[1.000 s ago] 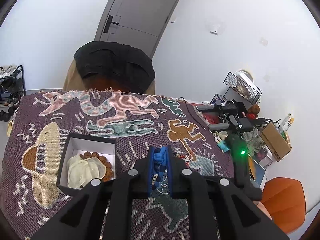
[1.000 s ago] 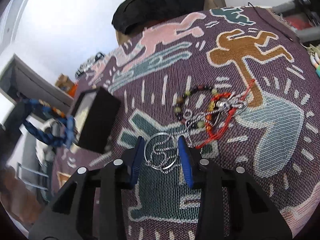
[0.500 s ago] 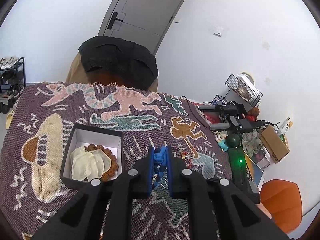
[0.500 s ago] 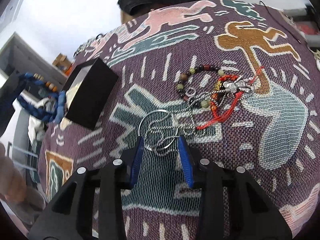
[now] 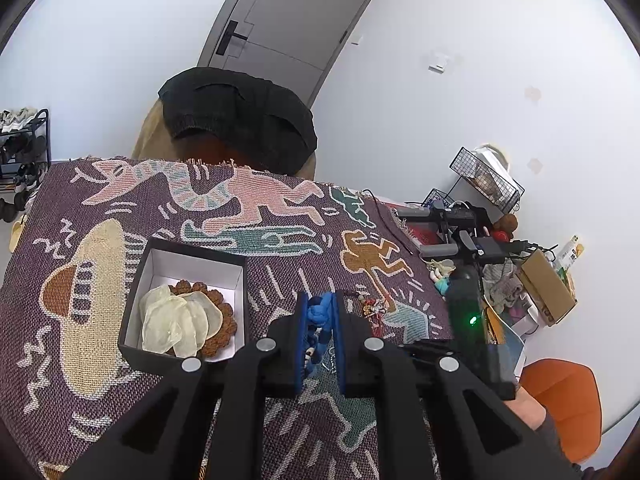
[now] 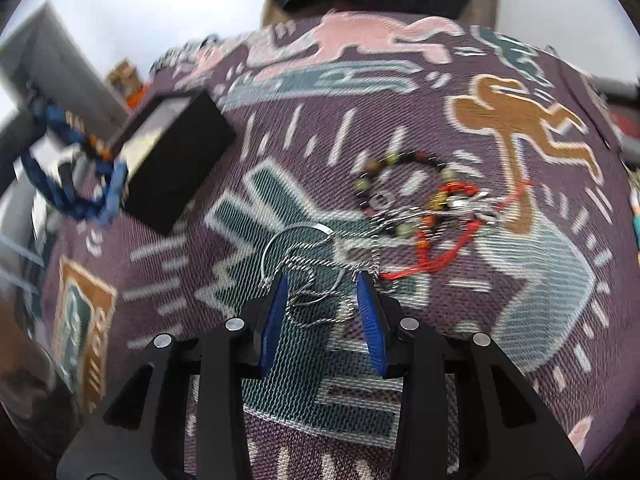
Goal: Organize jewelry
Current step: 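Grasp the silver ring chain with the right tool while the left holds the blue strand above the box, then drop the blue strand into the black box with the left tool while the right lifts the chain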
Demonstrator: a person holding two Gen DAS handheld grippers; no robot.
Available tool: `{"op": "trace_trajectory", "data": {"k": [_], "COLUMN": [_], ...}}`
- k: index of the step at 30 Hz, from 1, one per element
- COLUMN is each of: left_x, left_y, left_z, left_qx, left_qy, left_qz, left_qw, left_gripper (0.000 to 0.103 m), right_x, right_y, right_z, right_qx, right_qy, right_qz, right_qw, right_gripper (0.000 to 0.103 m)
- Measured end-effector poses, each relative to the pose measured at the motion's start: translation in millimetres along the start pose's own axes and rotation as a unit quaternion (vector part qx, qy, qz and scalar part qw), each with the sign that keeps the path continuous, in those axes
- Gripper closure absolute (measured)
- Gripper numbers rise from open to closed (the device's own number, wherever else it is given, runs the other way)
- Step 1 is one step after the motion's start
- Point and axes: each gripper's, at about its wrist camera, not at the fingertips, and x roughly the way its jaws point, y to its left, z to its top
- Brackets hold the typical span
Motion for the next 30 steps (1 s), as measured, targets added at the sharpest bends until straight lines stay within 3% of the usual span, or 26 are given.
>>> {"op": "trace_trajectory", "data": {"k": [2, 7, 9, 12, 19, 30], "left_x": [-0.9, -1.6, -1.8, -3.9, -7.7, -23.4], "left_y": [2.7, 7.6, 8.0, 7.8, 9.0, 3.2], "left_z": [-0.5, -1.4, -2.2, -2.8, -4.0, 9.2], "left_qx": [-0.003, -0.01, -0.011, -0.011, -0.012, -0.01], "left_qy": [0.0, -0.001, -0.001, -0.002, -0.004, -0.022], "left_qz": [0.002, 0.002, 0.001, -0.001, 0.003, 0.001], "left_qw": [1.0, 1.0, 0.9999, 0.9999, 0.9999, 0.9997], "left_gripper": [0.093, 0.093, 0.093, 0.093, 0.093, 0.093], "right_x": [1.4, 3.2, 0.5, -3.2, -20.3, -119.2], "right_y": [12.5, 25.5, 23.4, 20.4, 23.2, 33.4], "right_z": [-4.9, -16.5, -17.8, -21.2, -31.7, 4.3], "right_qx": [-0.042, -0.1, -0.102, -0.103, -0.105, -0.102], "right_qy": [0.004, -0.001, -0.002, -0.003, -0.021, -0.133], "right_qz": [-0.011, -0.041, -0.036, -0.029, -0.034, -0.048], "right_qw": [0.999, 0.994, 0.994, 0.994, 0.994, 0.985], "right_gripper": [0.05, 0.055, 0.082, 0.096, 0.097, 0.098]}}
